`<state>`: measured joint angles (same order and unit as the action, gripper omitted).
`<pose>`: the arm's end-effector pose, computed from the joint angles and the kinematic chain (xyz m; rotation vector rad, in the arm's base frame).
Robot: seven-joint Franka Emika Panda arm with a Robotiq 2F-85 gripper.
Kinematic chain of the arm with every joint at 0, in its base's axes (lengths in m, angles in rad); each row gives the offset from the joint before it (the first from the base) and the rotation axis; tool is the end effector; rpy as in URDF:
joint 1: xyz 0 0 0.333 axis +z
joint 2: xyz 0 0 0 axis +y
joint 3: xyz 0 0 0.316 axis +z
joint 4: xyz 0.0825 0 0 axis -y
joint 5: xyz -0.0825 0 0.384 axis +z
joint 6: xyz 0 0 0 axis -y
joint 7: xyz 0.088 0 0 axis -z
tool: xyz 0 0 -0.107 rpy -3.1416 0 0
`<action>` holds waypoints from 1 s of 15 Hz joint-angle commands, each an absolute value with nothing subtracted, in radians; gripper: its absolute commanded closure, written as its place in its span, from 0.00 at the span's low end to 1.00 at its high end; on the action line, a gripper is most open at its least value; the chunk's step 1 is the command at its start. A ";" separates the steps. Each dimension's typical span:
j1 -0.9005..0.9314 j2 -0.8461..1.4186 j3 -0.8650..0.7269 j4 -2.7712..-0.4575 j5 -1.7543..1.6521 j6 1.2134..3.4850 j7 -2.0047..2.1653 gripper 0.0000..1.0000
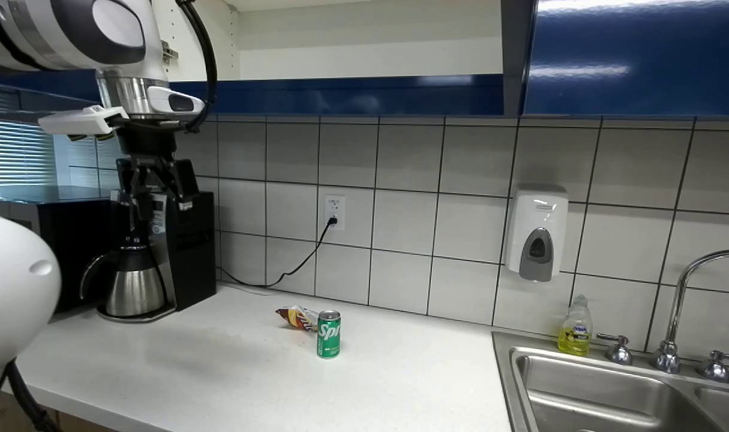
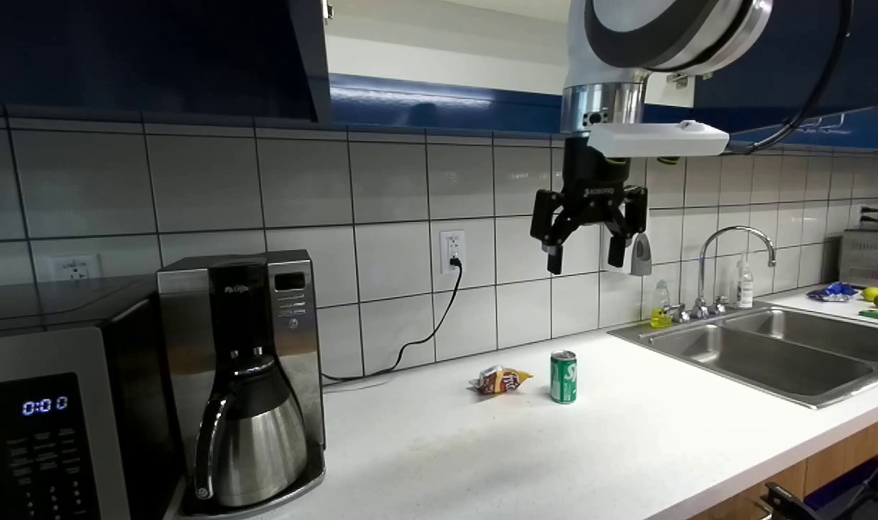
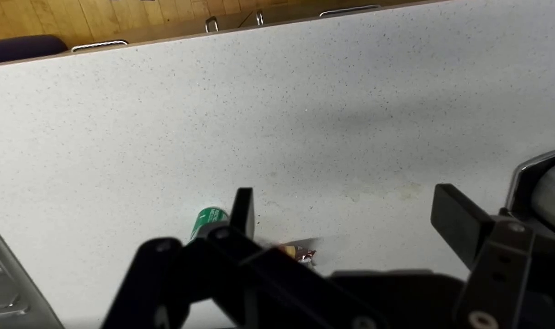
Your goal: Put the can into the cupboard
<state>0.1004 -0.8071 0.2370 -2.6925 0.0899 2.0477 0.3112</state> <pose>0.3067 0.1135 0.4721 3.0879 -0.1049 0.2619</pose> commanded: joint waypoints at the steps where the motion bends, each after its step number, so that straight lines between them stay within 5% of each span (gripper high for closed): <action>1: 0.070 -0.759 0.236 -2.704 0.064 2.111 0.316 0.00; 15: -0.121 -0.369 0.187 -2.758 -0.152 2.583 0.347 0.00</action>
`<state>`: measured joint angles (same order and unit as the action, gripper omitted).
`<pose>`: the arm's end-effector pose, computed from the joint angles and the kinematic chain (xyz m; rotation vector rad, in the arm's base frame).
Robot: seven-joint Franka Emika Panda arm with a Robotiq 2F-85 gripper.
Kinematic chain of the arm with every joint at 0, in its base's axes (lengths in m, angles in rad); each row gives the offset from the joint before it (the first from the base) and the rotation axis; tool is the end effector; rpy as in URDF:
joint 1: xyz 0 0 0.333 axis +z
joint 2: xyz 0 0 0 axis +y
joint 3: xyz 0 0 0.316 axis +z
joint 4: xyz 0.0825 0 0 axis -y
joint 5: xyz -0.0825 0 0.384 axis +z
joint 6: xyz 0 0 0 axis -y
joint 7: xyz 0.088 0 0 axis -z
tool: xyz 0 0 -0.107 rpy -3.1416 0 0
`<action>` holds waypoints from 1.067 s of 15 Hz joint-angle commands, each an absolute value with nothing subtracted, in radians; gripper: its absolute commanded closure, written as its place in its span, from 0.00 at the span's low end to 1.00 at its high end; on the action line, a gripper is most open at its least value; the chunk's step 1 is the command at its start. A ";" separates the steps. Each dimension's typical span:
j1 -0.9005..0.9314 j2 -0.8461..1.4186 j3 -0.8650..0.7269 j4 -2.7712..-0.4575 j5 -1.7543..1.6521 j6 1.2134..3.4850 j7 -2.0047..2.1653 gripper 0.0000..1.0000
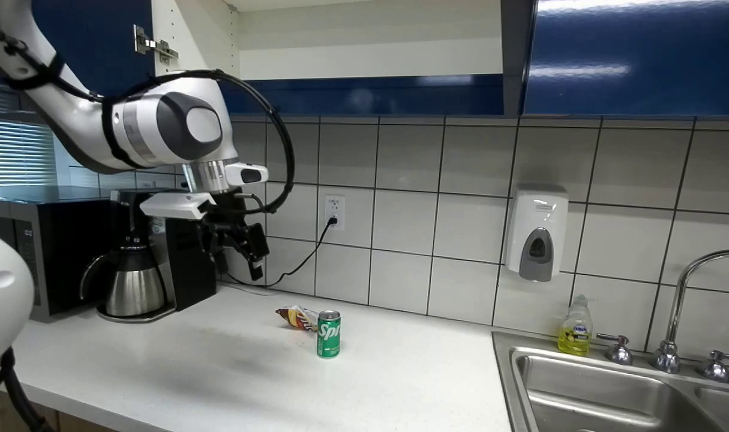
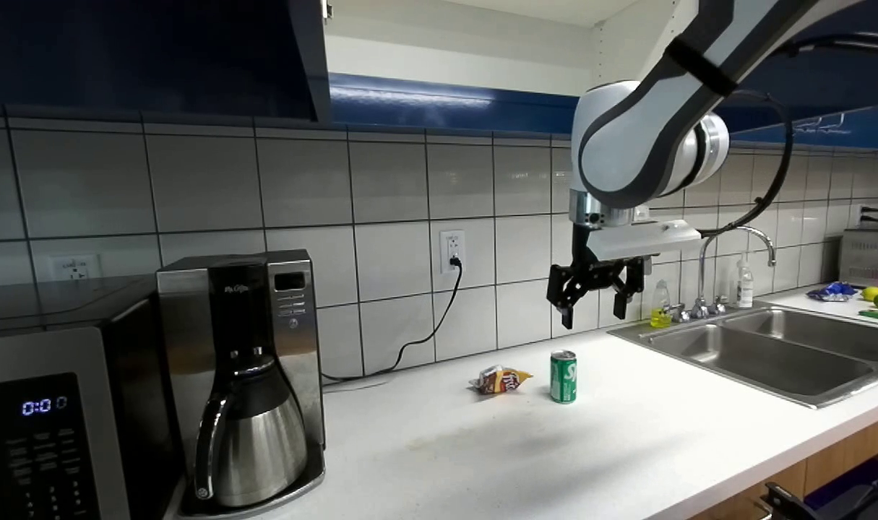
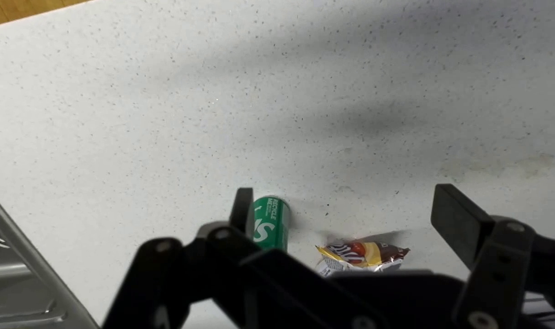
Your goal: Put the can into the cupboard
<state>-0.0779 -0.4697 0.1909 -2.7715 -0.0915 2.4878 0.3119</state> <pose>0.3761 0.0382 0.3653 3.0092 -0.2166 0.3055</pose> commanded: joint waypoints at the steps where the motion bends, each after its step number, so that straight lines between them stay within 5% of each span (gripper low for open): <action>1: -0.138 -0.330 0.185 -2.755 -0.174 2.624 0.355 0.00; 9: -0.296 -0.045 0.215 -2.675 -0.541 2.880 0.606 0.00; 16: -0.288 0.147 0.154 -2.519 -0.894 2.884 0.920 0.00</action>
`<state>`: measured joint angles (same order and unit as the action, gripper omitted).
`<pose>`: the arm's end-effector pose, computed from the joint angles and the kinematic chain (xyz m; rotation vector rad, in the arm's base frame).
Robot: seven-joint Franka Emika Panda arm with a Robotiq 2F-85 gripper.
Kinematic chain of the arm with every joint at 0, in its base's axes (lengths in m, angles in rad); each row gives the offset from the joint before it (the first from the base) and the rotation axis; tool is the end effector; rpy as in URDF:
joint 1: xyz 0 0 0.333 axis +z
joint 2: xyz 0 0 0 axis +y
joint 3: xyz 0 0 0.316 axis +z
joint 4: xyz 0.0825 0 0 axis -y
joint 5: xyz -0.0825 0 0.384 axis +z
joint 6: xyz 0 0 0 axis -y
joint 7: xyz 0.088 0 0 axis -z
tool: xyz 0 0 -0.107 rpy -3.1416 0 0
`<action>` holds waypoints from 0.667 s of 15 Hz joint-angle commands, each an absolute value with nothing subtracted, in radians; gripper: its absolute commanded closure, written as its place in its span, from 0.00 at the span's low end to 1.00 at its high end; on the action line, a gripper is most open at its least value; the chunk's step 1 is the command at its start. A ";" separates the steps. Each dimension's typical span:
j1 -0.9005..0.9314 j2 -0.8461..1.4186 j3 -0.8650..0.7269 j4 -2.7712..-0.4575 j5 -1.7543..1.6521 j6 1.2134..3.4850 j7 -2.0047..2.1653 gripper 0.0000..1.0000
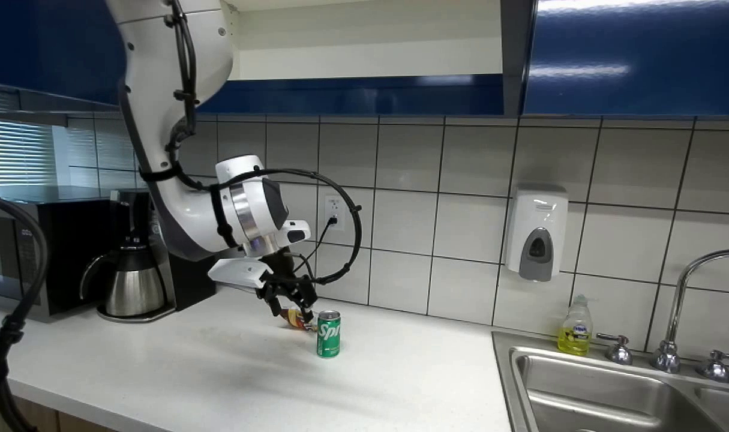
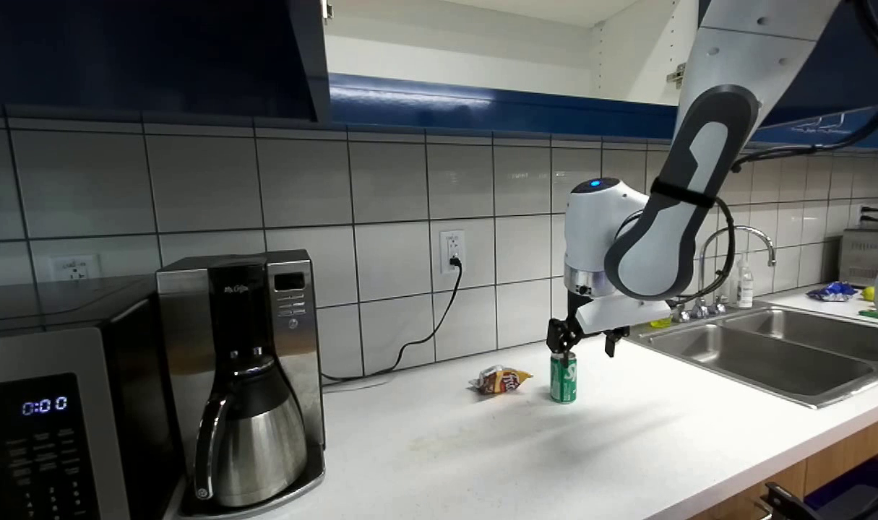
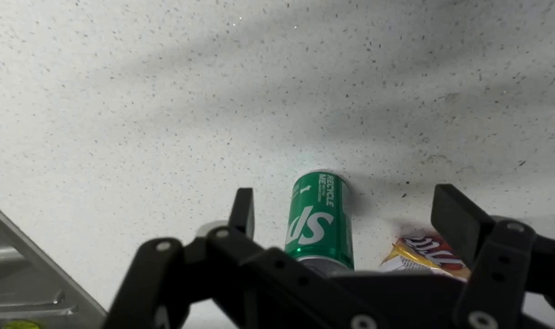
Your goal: Put the can into the cupboard
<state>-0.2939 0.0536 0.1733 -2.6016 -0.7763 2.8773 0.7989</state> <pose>0.4484 -0.0135 0.2513 2.9129 -0.2776 0.4258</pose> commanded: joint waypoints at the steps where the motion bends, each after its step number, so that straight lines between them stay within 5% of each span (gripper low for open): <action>1: -0.281 0.176 0.143 -2.495 -0.934 2.883 0.961 0.00; 10: -0.231 0.387 0.065 -2.316 -1.127 2.886 1.172 0.00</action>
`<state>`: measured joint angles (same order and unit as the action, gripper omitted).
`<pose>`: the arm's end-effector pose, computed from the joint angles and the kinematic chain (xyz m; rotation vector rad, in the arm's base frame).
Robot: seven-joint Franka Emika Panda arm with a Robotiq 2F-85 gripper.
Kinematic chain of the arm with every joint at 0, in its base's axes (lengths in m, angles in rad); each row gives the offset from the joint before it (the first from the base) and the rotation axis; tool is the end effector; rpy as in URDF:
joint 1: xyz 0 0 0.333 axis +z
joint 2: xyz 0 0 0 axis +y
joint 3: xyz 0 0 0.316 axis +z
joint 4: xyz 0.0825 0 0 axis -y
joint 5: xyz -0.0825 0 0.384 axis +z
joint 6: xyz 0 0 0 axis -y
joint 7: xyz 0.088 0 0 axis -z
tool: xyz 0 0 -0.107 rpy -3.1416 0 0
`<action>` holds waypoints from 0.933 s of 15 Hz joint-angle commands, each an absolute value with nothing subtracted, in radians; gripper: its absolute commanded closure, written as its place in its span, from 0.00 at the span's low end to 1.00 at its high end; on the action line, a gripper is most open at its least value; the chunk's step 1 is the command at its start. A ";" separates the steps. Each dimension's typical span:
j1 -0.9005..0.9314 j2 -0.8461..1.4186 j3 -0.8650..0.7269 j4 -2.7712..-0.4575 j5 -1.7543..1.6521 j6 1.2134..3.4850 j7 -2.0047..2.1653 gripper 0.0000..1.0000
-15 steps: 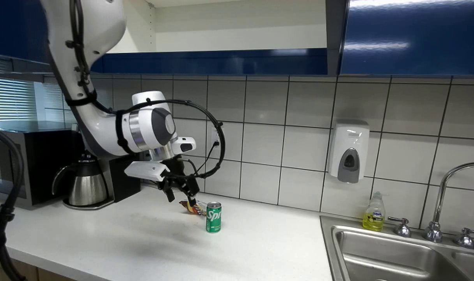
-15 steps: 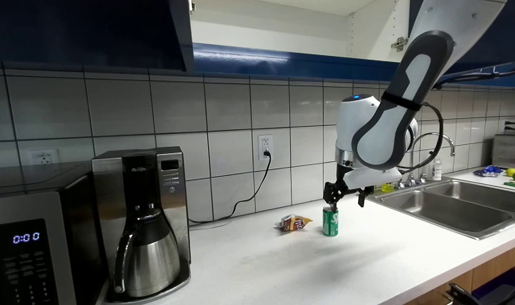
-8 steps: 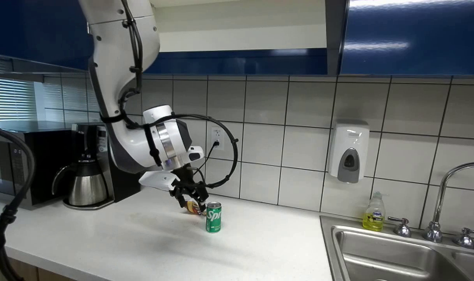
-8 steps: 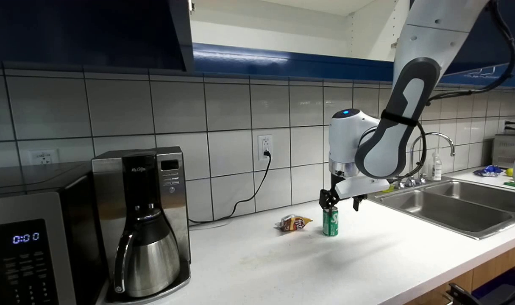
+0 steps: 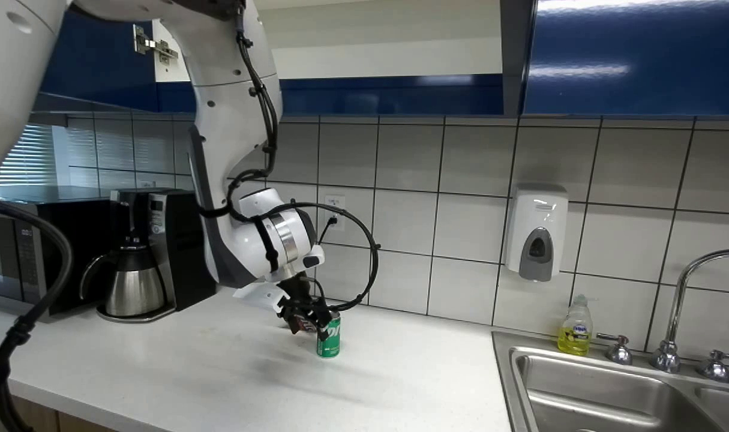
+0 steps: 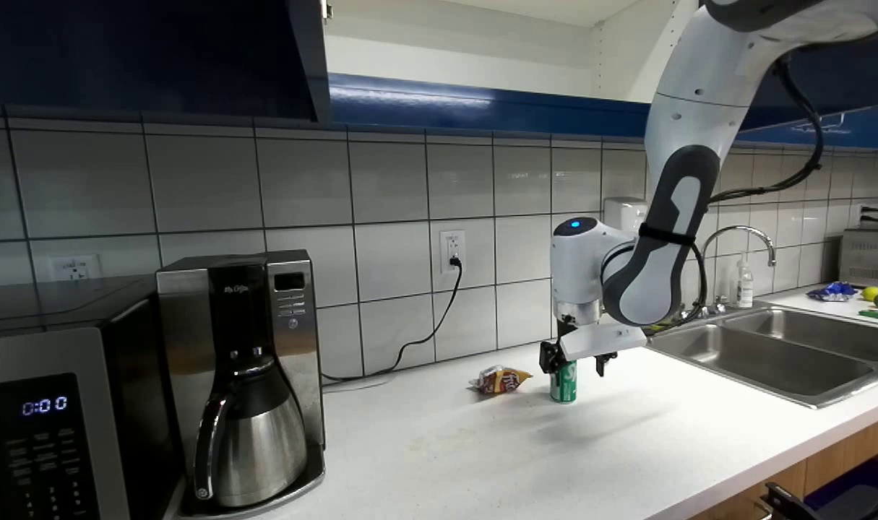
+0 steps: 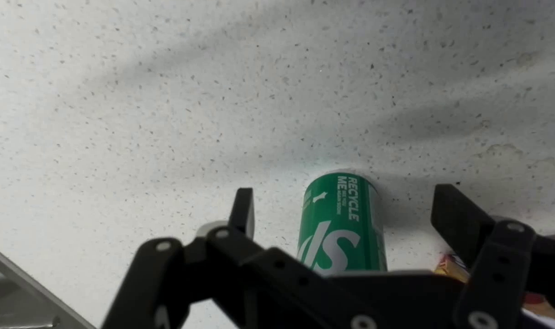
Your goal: Put the can into the cupboard
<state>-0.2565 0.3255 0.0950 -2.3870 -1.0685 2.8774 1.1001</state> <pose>0.4939 -0.0279 0.1900 2.8725 -0.3650 0.4192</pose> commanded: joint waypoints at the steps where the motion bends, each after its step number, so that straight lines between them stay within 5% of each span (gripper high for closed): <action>1: -0.227 0.404 0.059 -2.298 -1.133 2.885 1.179 0.00; 14: -0.174 0.484 0.025 -2.169 -1.141 2.889 1.234 0.00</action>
